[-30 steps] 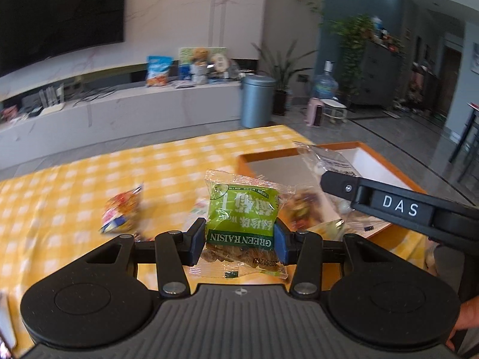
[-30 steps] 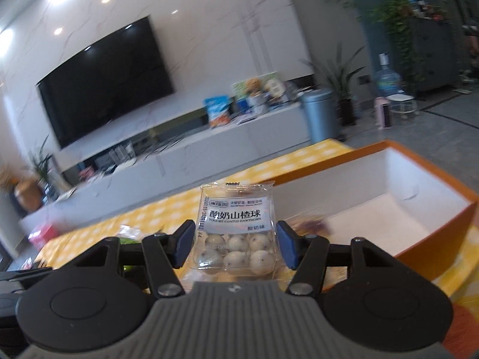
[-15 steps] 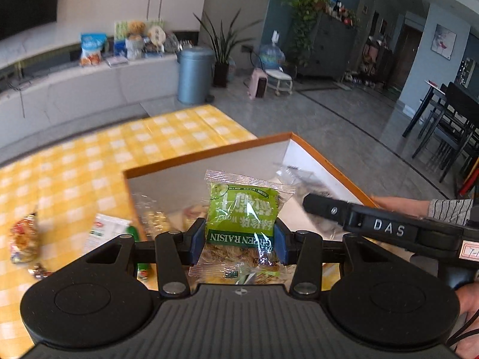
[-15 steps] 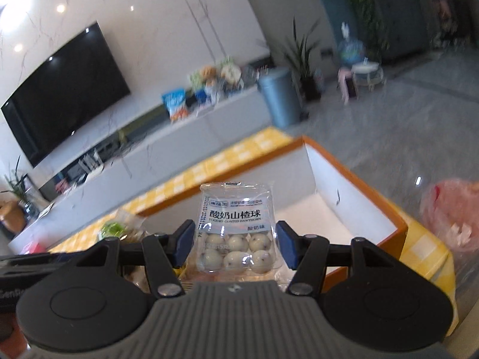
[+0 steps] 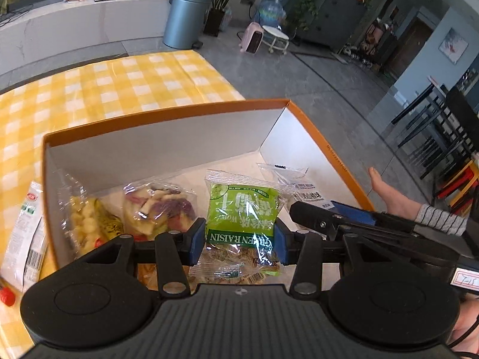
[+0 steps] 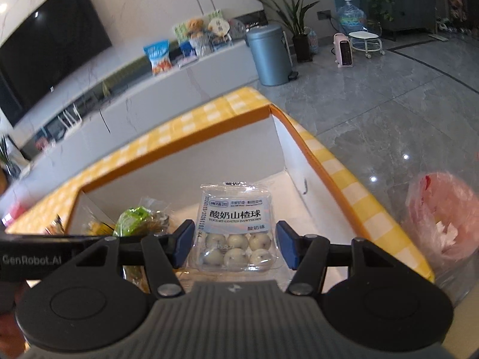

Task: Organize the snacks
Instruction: 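Lift both held packs and carry them over the orange box, then lower both packs into the box and open both grippers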

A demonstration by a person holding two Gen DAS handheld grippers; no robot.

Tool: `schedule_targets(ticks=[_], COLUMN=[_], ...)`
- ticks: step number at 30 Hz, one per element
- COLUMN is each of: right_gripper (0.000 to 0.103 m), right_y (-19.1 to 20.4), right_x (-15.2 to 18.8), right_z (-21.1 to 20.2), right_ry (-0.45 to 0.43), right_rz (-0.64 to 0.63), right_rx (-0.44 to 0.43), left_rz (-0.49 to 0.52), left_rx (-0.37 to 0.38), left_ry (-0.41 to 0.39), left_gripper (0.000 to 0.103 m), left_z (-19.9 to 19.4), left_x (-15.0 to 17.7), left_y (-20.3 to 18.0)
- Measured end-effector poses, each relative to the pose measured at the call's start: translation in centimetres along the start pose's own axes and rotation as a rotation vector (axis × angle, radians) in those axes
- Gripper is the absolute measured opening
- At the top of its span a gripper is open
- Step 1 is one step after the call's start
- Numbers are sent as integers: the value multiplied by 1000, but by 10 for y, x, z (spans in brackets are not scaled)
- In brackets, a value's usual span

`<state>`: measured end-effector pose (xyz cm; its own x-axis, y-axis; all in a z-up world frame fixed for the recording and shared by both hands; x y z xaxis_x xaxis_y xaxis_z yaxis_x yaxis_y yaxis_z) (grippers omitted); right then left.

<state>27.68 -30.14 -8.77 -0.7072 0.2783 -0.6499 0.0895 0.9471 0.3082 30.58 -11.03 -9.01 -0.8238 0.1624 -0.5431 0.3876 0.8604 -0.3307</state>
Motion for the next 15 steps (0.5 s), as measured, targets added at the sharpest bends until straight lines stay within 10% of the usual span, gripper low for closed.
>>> schedule_targets(ticks=[15], right_gripper=[59], right_y=[0], right_x=[-10], right_z=[36], right_ry=[125], right_rz=[-121], right_rx=[37], left_rz=[-91], left_rx=[-18], left_ry=[64], left_gripper=[53], left_z=[19], left_x=[-10], left_y=[12])
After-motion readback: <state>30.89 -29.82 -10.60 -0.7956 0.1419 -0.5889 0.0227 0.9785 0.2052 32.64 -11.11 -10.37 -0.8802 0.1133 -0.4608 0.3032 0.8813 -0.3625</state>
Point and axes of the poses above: each gripper's, at about its wrist camera, not at the fingertips, and z roughly the way its jaws point, y to its left, x to its underside, the point moved 4 cm from there along z, roughly the way its jaws point
